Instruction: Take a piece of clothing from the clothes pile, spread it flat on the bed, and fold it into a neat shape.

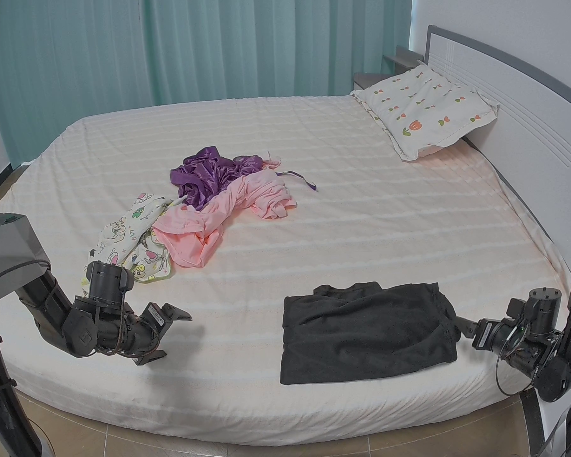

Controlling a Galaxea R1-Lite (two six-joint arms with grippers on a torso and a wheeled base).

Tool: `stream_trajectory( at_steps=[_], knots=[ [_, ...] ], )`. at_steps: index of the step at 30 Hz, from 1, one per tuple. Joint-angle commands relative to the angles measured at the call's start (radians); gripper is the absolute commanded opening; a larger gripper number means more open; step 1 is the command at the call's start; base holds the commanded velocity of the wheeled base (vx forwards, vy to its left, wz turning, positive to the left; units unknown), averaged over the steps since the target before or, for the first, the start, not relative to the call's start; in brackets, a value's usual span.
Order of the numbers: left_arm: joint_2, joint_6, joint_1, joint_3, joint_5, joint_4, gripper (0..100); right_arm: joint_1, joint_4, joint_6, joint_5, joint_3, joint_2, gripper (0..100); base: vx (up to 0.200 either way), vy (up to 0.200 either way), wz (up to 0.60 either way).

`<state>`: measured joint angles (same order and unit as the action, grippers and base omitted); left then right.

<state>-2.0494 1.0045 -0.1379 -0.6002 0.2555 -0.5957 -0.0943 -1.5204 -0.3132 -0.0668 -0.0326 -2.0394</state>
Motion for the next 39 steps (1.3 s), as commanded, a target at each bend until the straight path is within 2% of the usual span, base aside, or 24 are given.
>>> stream_trajectory(
  at_steps=[1,4,5,6,11,17,23,33,34,39],
  knots=[
    [-0.002,0.002,0.0,-0.001,0.001,0.001,100,0.034,-0.001,-0.043,0.012,-0.07,0.053,100,0.0,0.0,0.0],
    [0.0,0.003,0.001,-0.001,0.002,-0.001,100,0.018,0.014,-0.162,0.018,-0.13,0.038,100,0.0,0.0,0.0],
    [0.0,0.003,0.003,-0.001,0.001,-0.001,100,0.016,0.016,-0.172,0.019,-0.136,0.034,100,0.0,0.0,0.0],
    [0.003,0.005,0.003,-0.001,-0.001,-0.001,100,0.008,0.031,-0.213,0.041,-0.178,-0.005,100,0.0,0.0,0.0],
    [0.009,0.013,0.003,0.017,0.002,-0.049,100,-0.01,0.046,-0.262,0.11,-0.291,-0.125,100,0.0,0.0,0.0],
    [-0.002,0.013,0.001,0.069,0.002,-0.161,100,-0.005,0.106,-0.265,0.18,-0.458,-0.239,100,0.0,0.0,0.0],
    [-0.011,0.013,0.001,0.069,0.002,-0.168,100,-0.013,0.138,-0.268,0.249,-0.506,-0.265,100,0.0,0.0,0.0],
    [-0.012,0.011,-0.003,0.071,0.001,-0.17,100,0.011,0.135,-0.267,0.275,-0.541,-0.274,100,0.0,0.0,0.0],
    [-0.012,0.011,-0.003,0.071,0.001,-0.17,100,0.014,0.137,-0.267,0.275,-0.546,-0.278,0,0.0,0.0,0.0],
    [-0.012,0.009,-0.003,0.071,-0.001,-0.17,100,0.027,0.146,-0.267,0.28,-0.556,-0.292,0,0.0,0.0,0.0]
  ],
)
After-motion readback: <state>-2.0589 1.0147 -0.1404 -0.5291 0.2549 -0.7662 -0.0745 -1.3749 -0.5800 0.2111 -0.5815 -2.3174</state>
